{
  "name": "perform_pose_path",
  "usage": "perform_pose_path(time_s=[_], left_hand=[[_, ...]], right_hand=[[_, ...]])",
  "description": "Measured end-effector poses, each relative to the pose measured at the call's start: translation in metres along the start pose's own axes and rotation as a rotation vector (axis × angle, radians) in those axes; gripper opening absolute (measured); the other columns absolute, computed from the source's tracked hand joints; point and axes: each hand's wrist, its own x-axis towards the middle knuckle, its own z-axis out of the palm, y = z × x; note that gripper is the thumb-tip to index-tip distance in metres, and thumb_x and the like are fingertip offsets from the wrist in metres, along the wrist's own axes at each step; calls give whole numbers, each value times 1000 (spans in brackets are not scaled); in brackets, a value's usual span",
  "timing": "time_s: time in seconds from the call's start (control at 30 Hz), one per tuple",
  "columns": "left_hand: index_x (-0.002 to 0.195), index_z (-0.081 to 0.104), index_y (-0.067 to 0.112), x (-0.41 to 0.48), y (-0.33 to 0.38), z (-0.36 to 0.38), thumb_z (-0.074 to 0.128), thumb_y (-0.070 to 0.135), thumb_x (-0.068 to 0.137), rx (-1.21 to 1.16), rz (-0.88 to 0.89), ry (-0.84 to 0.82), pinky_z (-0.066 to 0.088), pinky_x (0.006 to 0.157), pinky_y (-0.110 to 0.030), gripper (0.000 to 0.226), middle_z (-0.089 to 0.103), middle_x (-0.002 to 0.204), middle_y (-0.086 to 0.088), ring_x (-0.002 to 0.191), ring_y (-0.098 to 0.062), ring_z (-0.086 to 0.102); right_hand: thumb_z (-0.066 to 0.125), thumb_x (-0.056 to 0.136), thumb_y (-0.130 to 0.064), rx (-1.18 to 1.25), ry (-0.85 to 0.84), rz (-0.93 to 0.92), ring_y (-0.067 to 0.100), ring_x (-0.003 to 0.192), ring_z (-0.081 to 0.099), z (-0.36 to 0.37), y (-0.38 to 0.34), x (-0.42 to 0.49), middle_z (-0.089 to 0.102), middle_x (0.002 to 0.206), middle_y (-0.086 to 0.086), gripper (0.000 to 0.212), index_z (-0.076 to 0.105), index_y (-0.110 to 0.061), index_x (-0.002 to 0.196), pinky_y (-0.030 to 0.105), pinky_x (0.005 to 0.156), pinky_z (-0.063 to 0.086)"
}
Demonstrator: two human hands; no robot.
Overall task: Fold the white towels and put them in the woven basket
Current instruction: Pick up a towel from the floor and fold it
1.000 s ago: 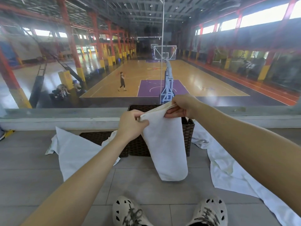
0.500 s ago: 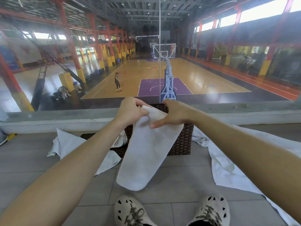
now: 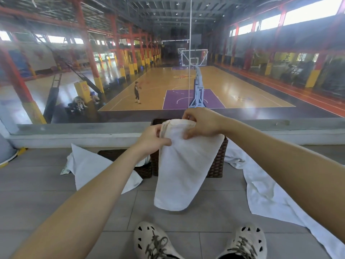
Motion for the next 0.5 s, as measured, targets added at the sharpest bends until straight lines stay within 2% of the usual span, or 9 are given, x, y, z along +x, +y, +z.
perform_pose_path(time_s=[0.07, 0.13, 0.2, 0.27, 0.37, 0.43, 0.5], left_hand=[[119, 75, 22, 6, 0, 8, 81, -1, 79, -62, 24, -12, 63, 95, -48, 47, 82, 107, 0, 103, -21, 79], [128, 69, 17, 11, -5, 15, 83, -5, 78, -131, 12, -38, 63, 94, -49, 57, 82, 113, -4, 107, -25, 78], [129, 68, 16, 9, -17, 21, 86, -7, 77, -95, -26, -129, 64, 91, -42, 59, 81, 117, -2, 109, -23, 78], [122, 75, 15, 5, -39, 27, 90, -3, 77, 22, -104, -273, 63, 95, -39, 51, 82, 116, 1, 109, -18, 78], [118, 79, 17, -3, -74, 34, 97, 4, 71, 117, -213, -389, 61, 103, -46, 52, 82, 115, 3, 110, -19, 78], [118, 79, 24, -9, -86, 35, 99, 10, 65, 158, -244, -406, 61, 101, -47, 58, 81, 117, 6, 111, -19, 77], [119, 78, 28, -16, -89, 31, 101, 16, 63, 217, -255, -475, 62, 99, -44, 62, 80, 120, 8, 114, -18, 76]], right_hand=[[85, 87, -49, 44, -19, -4, 11, 93, 65, -2, -1, -1, 70, 100, -10, 37, 72, -24, 110, 29, 78, 50], [80, 92, -47, 3, 32, -16, 16, 89, 67, -3, 1, 1, 73, 92, -3, 27, 76, -21, 98, 36, 79, 52], [77, 94, -43, -16, 70, -34, 14, 86, 64, -9, 5, -1, 72, 90, -3, 24, 73, -20, 92, 39, 78, 49], [75, 98, -38, 12, 70, -52, 15, 90, 62, -18, 10, -8, 70, 95, -2, 21, 68, -18, 96, 36, 80, 43], [72, 101, -36, 99, 47, -47, 17, 103, 65, -32, 22, -22, 71, 107, -3, 16, 67, -22, 107, 36, 91, 49], [71, 101, -35, 171, 75, -23, 10, 103, 66, -39, 35, -34, 72, 109, -9, 9, 68, -31, 109, 32, 90, 50], [71, 102, -33, 266, 138, 44, 1, 103, 65, -42, 50, -50, 71, 112, -14, 16, 68, -32, 117, 25, 85, 49]])
